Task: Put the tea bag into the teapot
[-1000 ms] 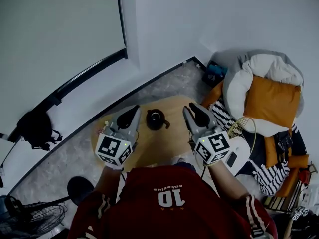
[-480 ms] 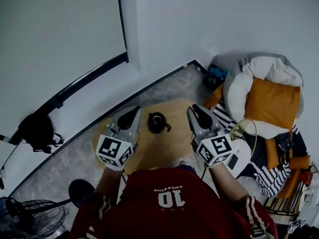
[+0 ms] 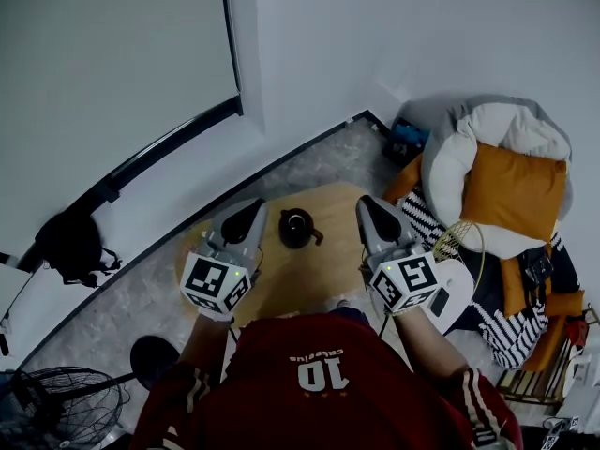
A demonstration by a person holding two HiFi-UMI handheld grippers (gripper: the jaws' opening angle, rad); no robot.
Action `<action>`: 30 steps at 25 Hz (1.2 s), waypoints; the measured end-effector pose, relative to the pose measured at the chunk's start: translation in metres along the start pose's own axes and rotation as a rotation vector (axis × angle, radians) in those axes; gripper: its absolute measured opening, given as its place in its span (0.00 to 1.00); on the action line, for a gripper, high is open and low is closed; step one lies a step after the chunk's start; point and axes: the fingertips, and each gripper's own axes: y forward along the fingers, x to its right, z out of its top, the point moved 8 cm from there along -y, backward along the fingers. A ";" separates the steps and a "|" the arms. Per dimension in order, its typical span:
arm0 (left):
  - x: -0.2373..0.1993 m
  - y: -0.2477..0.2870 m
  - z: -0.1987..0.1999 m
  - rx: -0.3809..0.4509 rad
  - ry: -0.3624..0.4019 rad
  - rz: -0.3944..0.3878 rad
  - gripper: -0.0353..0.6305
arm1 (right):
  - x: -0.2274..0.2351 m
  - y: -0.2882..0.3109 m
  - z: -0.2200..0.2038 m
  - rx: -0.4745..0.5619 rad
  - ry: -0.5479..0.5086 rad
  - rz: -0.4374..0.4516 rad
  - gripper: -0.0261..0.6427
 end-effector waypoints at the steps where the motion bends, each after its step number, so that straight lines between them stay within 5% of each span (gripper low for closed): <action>1: 0.001 -0.001 0.000 0.001 0.000 0.000 0.06 | -0.001 -0.001 0.000 0.002 0.000 -0.001 0.04; 30: 0.006 0.005 -0.005 -0.011 -0.015 -0.010 0.06 | 0.007 -0.007 -0.003 0.003 0.033 -0.007 0.02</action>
